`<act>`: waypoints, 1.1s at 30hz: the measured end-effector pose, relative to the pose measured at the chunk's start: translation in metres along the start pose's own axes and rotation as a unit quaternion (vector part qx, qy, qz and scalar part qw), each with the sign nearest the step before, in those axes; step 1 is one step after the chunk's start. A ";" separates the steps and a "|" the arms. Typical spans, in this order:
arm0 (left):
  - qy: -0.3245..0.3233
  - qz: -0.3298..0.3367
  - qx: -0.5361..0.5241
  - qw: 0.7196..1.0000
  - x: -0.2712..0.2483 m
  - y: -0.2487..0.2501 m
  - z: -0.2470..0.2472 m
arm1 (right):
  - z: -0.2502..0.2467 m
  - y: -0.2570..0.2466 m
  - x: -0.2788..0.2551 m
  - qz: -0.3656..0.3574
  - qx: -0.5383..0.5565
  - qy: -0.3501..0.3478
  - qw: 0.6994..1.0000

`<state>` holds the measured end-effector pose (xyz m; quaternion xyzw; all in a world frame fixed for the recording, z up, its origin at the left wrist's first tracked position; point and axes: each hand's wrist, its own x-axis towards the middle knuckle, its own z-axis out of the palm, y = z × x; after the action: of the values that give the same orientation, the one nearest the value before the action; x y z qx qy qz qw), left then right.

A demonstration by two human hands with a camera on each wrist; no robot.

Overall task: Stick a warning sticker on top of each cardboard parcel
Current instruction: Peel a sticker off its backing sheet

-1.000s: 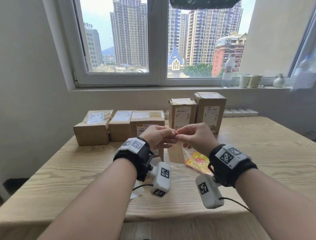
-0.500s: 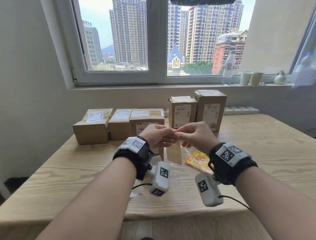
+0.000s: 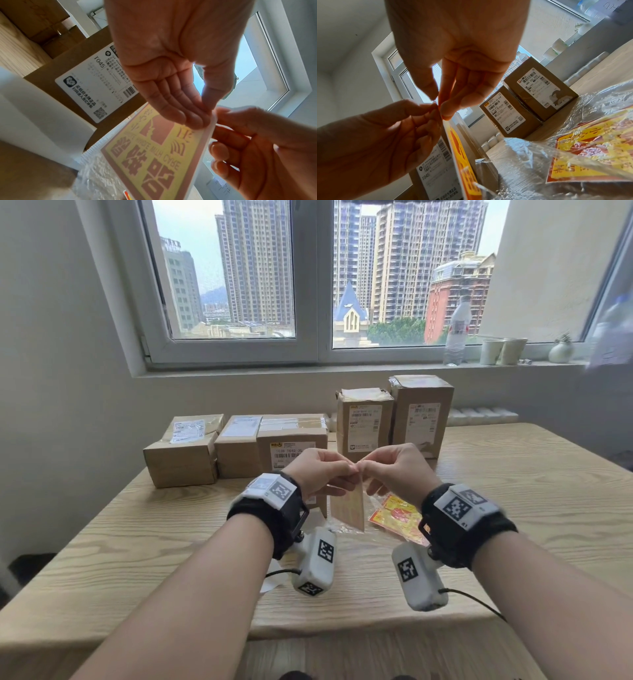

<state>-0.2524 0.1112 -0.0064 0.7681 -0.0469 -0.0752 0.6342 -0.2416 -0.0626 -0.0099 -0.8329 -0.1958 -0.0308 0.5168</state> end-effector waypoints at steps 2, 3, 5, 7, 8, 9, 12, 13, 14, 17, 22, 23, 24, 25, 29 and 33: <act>0.001 -0.001 0.011 1.000 0.000 0.000 0.001 | 0.000 0.001 0.000 0.006 -0.003 0.003 1.000; 0.002 -0.002 0.014 1.000 -0.001 0.000 0.001 | 0.000 0.001 0.000 0.010 -0.005 0.003 1.000; 0.006 -0.009 0.008 1.000 -0.001 0.000 0.001 | 0.000 0.001 0.000 0.020 -0.008 0.008 1.000; 0.014 -0.023 -0.010 1.000 -0.003 0.001 0.001 | -0.001 0.001 0.000 0.035 -0.007 0.018 0.999; 0.021 -0.030 -0.019 0.999 -0.004 0.001 0.000 | -0.002 0.001 0.000 0.045 -0.005 0.024 0.999; 0.031 -0.038 -0.025 0.999 -0.006 0.001 -0.002 | -0.003 0.000 -0.001 0.053 -0.003 0.030 0.998; 0.058 -0.066 -0.034 0.996 -0.013 -0.001 -0.010 | -0.005 -0.004 -0.003 0.071 0.005 0.052 0.996; 0.063 -0.077 -0.033 0.994 -0.015 -0.002 -0.013 | -0.005 -0.006 -0.004 0.075 0.006 0.059 0.995; 0.069 -0.088 -0.032 0.993 -0.019 -0.003 -0.016 | -0.004 -0.008 -0.005 0.078 0.007 0.065 0.995; 0.088 -0.115 -0.035 0.989 -0.030 -0.004 -0.027 | -0.003 -0.014 -0.008 0.090 0.012 0.079 0.993; 0.116 -0.167 0.015 0.979 -0.050 -0.013 -0.050 | -0.002 -0.022 -0.011 0.112 0.006 0.092 0.989; 0.123 -0.180 0.037 0.975 -0.054 -0.017 -0.056 | -0.002 -0.023 -0.011 0.116 0.003 0.094 0.989; 0.132 -0.192 0.055 0.971 -0.058 -0.021 -0.061 | -0.002 -0.023 -0.011 0.122 0.002 0.096 0.988; 0.144 -0.204 0.067 0.966 -0.061 -0.025 -0.066 | -0.002 -0.023 -0.012 0.129 0.004 0.099 0.987; 0.182 -0.249 0.095 0.947 -0.066 -0.039 -0.079 | -0.003 -0.023 -0.010 0.140 0.031 0.124 0.982; 0.201 -0.274 0.099 0.935 -0.064 -0.050 -0.090 | -0.005 -0.028 -0.004 0.101 0.066 0.158 0.980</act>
<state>-0.3006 0.2186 -0.0351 0.8092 0.2865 -0.0853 0.5058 -0.2544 -0.0574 0.0157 -0.7973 -0.0281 -0.0962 0.5952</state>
